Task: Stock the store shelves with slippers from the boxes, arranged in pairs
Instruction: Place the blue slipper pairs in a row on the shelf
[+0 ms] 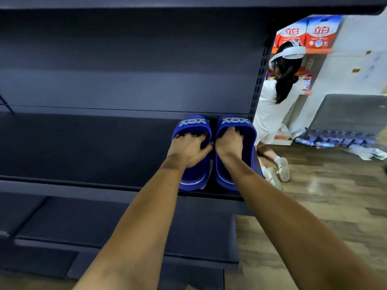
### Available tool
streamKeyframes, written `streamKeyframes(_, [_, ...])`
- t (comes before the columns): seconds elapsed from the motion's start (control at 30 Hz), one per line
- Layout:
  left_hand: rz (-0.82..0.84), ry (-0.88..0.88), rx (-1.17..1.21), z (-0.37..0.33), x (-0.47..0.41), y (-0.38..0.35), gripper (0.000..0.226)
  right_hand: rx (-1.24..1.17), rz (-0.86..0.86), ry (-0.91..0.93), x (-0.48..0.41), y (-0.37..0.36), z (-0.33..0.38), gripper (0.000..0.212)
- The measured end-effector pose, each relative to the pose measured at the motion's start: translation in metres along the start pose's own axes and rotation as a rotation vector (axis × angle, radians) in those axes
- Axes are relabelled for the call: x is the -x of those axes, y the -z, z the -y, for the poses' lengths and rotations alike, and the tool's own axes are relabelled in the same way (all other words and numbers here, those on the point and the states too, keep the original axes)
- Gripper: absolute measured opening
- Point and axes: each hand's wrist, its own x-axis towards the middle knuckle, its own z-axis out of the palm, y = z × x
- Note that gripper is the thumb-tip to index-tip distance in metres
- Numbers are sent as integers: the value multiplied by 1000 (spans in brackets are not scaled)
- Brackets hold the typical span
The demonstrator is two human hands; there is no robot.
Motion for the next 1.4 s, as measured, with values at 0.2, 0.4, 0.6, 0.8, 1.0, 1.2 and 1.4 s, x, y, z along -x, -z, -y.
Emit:
streamKeyframes(0.2, [-168, 9, -118, -6, 5, 1, 37, 147, 5, 96, -1, -5, -1, 28])
streamKeyframes(0.4, [-119, 58, -74, -13, 10, 4, 38, 194, 16, 189, 13, 2, -3, 31])
streamKeyframes(0.6, [123, 203, 207, -22, 95, 14, 45, 231, 326, 152, 73, 33, -11, 53])
streamKeyframes(0.8, [-272, 180, 221, -21, 217, 2, 45, 177, -116, 718, 160, 31, -49, 50])
streamKeyframes(1.0, [128, 348, 271, -32, 362, -97, 40, 271, 463, 651, 297, -49, -161, 44])
streamKeyframes(1.2, [499, 550, 390, -50, 484, -196, 35, 450, 1148, 289, 394, -138, -269, 35])
streamKeyframes(1.4, [776, 617, 510, -92, 562, -278, 36, 488, 1271, 68, 461, -175, -356, 30])
